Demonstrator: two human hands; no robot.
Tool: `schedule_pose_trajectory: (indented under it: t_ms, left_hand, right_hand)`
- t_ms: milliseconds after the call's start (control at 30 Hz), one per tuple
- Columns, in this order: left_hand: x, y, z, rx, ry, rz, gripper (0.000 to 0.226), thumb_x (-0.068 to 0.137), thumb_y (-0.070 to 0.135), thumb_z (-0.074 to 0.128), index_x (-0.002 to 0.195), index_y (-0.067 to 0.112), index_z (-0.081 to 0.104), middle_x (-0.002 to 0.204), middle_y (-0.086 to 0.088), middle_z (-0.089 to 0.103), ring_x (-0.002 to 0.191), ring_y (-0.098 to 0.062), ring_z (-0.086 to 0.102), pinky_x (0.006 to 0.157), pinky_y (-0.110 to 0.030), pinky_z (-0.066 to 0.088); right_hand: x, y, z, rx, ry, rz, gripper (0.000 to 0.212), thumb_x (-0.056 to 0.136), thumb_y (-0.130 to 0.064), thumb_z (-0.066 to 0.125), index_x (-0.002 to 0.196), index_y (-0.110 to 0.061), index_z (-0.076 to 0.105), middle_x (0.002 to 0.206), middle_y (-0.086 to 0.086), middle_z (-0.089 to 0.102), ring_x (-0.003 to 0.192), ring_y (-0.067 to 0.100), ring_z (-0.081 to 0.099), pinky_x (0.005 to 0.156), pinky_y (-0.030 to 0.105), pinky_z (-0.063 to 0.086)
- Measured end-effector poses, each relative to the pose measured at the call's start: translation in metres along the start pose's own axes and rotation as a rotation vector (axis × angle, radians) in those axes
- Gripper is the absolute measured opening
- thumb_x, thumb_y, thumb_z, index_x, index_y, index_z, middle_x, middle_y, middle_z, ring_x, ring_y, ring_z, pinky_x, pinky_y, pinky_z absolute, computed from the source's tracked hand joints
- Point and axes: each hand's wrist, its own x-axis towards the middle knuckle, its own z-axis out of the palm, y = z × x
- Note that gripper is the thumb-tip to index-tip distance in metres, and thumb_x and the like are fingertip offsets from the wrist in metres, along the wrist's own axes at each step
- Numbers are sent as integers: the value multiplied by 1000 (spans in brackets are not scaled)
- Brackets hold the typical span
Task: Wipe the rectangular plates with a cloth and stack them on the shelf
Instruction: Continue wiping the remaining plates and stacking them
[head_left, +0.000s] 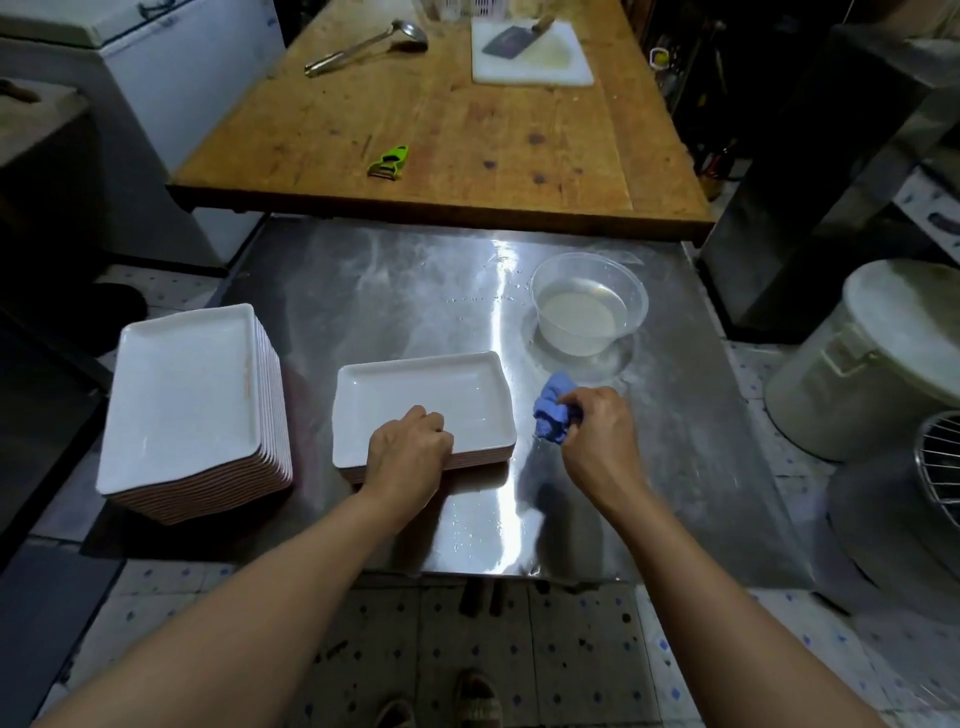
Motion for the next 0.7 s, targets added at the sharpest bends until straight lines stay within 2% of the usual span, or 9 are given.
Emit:
schedule_pose_trajectory:
  t_ms: [100,167,233,300,367,467,567,633,700]
  left_hand:
    - [-3,-5,-4,-56,49,-7,33,39,-2,83,44,16,56,51,4,44,49,-18,46,50,-17,-3]
    - [-5,-7,-10,-95,98,1,31,47,-2,83,51,14,56,57,3,47,52,-19,48,48,-17,-2]
    - [-7,-7,-16,-155,195,32,25,58,0,79,62,12,57,64,0,52,57,-21,52,42,-18,7]
    - [-6,-8,-24,-216,288,42,10,74,12,67,73,11,58,69,-1,57,60,-24,57,40,-25,23]
    - [-5,-6,-41,-242,335,4,17,85,26,51,81,12,59,71,-2,63,60,-29,61,44,-31,33]
    - [-2,-2,-72,-321,330,-141,17,93,26,52,98,11,59,81,-9,67,76,-36,61,59,-33,34]
    - [-5,-3,-100,-604,454,-188,8,91,20,56,86,14,55,73,-3,61,72,-33,57,60,-34,35]
    - [-7,-7,-119,-780,511,-219,11,91,15,56,80,15,53,67,3,55,65,-22,52,60,-31,34]
    - [-11,-12,-136,-930,496,-246,11,91,12,55,80,12,54,67,3,55,64,-16,49,62,-31,36]
  right_hand:
    - [0,3,-1,15,12,46,26,78,8,45,82,-3,68,81,15,62,78,30,57,65,33,47]
    - [-1,-2,-6,41,40,60,25,77,9,46,82,0,68,81,16,63,77,29,57,65,34,47]
    - [-1,-10,-13,66,74,76,23,75,11,47,80,2,69,79,17,64,74,30,57,62,33,44]
    - [-1,-21,-19,105,100,97,21,77,10,50,81,3,69,81,18,65,76,30,58,65,36,46]
    - [0,-34,-27,161,130,100,20,79,9,51,83,4,69,84,20,65,79,32,59,70,42,50]
    - [3,-53,-40,233,184,67,22,80,8,49,87,3,69,89,21,63,84,33,59,73,43,51]
    - [8,-73,-53,263,241,21,29,82,8,48,97,-3,69,99,12,60,95,26,58,83,26,44]
    - [10,-92,-62,311,296,-55,31,79,11,48,96,-5,68,97,3,58,95,21,57,85,25,43]
    - [11,-112,-71,364,350,-163,32,75,12,48,94,-6,68,97,4,60,94,17,57,85,21,43]
